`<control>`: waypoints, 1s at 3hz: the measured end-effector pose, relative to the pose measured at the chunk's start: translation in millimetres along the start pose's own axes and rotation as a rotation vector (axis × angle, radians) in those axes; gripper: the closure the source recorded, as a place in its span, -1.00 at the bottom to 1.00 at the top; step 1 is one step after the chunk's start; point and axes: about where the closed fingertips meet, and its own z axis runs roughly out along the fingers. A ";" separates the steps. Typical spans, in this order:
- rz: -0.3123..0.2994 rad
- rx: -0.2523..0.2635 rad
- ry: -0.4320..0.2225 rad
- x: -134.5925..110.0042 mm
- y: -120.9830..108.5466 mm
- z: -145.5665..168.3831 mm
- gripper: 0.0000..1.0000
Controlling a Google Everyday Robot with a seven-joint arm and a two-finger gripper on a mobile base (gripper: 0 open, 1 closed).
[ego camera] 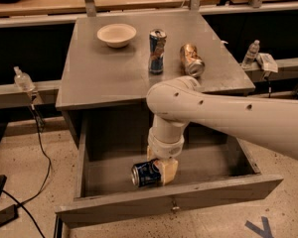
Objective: Place pepsi can into top drawer
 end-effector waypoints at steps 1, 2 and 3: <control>0.074 0.002 0.047 17.6 1.1 16.2 0.03; 0.111 0.033 0.055 28.9 -5.8 11.6 -0.42; 0.141 0.076 0.048 39.1 -10.4 1.9 -0.90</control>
Offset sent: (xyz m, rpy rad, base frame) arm 0.0338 -0.0293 -0.0122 -0.0407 -0.0778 -0.1665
